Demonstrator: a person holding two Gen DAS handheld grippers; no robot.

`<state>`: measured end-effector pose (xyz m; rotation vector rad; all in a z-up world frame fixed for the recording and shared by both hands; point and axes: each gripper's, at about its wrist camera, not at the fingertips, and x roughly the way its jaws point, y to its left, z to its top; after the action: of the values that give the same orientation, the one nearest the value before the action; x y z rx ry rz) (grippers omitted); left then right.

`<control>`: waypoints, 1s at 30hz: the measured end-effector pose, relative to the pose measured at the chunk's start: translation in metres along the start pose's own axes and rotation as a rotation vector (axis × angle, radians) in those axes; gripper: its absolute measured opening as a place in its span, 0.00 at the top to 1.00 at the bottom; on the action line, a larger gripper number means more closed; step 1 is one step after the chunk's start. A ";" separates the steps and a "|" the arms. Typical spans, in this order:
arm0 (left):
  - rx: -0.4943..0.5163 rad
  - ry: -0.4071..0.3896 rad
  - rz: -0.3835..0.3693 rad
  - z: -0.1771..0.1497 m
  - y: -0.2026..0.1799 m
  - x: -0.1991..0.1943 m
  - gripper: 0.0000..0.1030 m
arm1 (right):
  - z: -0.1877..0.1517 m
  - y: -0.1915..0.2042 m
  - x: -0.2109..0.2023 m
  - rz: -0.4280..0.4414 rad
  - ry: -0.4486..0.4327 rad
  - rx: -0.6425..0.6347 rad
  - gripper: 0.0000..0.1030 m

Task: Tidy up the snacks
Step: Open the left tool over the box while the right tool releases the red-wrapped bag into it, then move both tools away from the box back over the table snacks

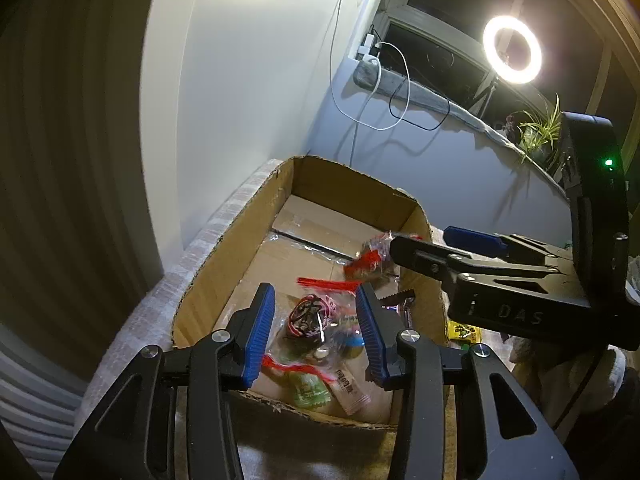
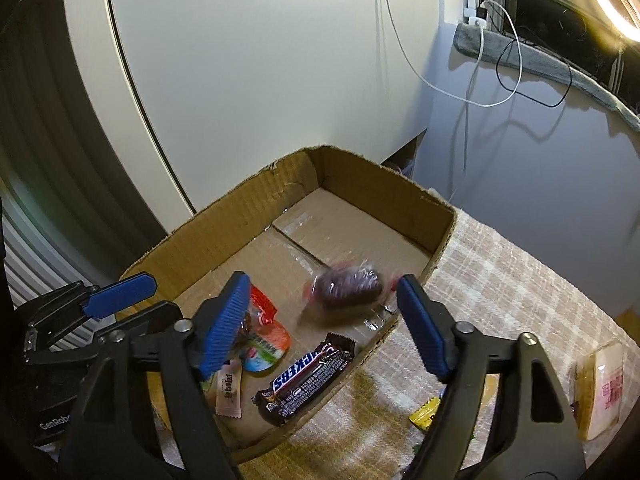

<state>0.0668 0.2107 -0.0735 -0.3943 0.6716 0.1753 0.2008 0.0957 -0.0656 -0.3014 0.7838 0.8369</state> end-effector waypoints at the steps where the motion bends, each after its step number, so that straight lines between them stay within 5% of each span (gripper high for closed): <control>1: 0.001 0.000 0.001 0.000 0.000 0.000 0.61 | 0.000 0.000 -0.001 -0.001 -0.003 -0.001 0.20; 19: 0.034 -0.010 -0.021 -0.003 -0.020 -0.010 0.59 | -0.012 -0.020 -0.036 -0.039 -0.037 0.032 0.16; 23: 0.053 -0.008 -0.036 -0.006 -0.032 -0.012 0.59 | -0.022 -0.031 -0.049 -0.052 -0.049 0.052 0.04; 30: 0.086 -0.001 -0.061 -0.010 -0.053 -0.012 0.59 | -0.041 -0.061 -0.074 -0.084 -0.063 0.100 0.03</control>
<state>0.0671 0.1582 -0.0572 -0.3319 0.6627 0.0889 0.1956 -0.0059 -0.0437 -0.2167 0.7469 0.7226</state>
